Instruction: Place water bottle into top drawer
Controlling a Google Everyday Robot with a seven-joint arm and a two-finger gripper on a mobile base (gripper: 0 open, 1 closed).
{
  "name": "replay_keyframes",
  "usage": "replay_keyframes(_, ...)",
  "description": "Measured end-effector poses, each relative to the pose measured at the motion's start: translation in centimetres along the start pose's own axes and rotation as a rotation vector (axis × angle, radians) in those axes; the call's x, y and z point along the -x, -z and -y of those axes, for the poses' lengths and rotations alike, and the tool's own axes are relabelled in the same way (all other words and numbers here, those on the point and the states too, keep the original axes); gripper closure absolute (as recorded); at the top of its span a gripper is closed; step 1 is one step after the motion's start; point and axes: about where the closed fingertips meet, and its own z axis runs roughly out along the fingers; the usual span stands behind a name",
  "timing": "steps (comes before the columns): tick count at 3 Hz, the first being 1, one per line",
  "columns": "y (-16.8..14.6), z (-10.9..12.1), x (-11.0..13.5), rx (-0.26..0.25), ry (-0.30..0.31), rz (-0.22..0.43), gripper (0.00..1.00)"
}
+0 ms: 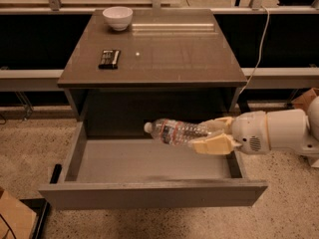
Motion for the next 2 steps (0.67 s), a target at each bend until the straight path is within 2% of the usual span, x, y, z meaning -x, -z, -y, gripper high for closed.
replay_keyframes(1, -3.6, -0.2, -2.6, 0.016, -0.052, -0.017, 1.0)
replay_keyframes(2, -7.2, 0.2, -4.0, 0.014, -0.094, 0.003, 1.0)
